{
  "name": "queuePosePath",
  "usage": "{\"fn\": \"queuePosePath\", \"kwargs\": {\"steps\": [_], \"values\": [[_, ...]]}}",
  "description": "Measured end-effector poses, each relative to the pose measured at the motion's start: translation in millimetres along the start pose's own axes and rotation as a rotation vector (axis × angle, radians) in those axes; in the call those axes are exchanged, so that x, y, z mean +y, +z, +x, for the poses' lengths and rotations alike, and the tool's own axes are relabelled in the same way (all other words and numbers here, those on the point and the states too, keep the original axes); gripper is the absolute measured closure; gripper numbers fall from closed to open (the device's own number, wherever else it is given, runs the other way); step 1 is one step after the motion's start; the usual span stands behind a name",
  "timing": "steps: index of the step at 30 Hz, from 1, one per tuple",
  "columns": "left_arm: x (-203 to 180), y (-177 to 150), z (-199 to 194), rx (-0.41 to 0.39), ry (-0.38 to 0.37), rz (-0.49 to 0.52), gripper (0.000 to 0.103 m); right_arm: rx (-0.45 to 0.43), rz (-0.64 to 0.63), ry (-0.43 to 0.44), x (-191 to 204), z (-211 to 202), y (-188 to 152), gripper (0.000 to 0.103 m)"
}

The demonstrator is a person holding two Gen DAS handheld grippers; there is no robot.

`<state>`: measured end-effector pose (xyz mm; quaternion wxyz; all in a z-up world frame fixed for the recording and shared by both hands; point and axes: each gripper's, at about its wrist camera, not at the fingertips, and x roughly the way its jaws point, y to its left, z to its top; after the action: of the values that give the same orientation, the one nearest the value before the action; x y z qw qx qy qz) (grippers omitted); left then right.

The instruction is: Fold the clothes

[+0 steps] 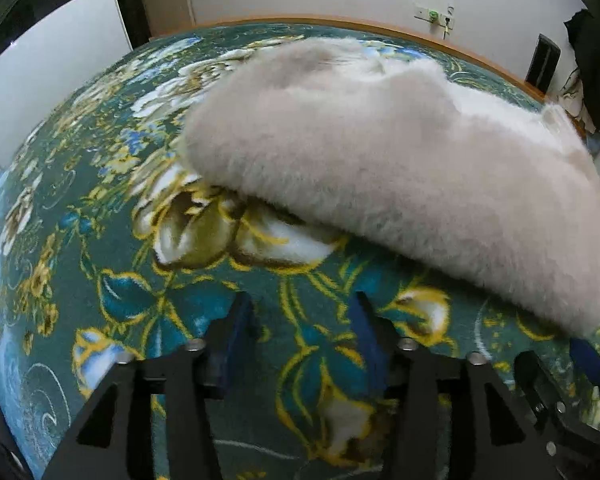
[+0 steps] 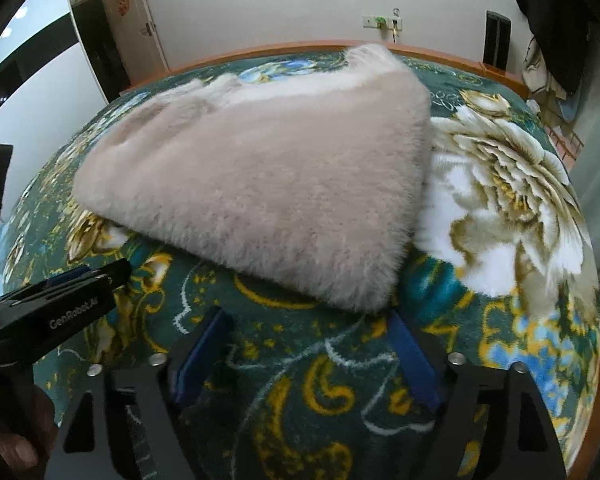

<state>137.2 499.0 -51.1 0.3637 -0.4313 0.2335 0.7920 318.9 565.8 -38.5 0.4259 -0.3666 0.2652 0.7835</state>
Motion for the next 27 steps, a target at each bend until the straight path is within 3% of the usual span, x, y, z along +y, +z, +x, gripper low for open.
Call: {"fn": "queuePosePath", "kwargs": {"steps": [2,5,11,27], "values": [[9.2,-0.4,3.6,0.000,-0.005,-0.037,0.019,-0.010,-0.011,0.002,4.2,1.4,-0.6,0.010],[14.2,-2.5,5.2,-0.015,-0.025,-0.049,0.017,-0.014,-0.026,0.005,8.9,4.8,0.3,0.003],[4.3,-11.5,2.5,-0.080,0.059,-0.055,0.009,-0.018,-0.006,-0.021,12.8,9.0,1.3,0.000],[12.2,-15.3,3.4,-0.108,0.011,-0.098,0.009,-0.042,-0.040,-0.070,28.8,4.5,-6.2,0.000]]}}
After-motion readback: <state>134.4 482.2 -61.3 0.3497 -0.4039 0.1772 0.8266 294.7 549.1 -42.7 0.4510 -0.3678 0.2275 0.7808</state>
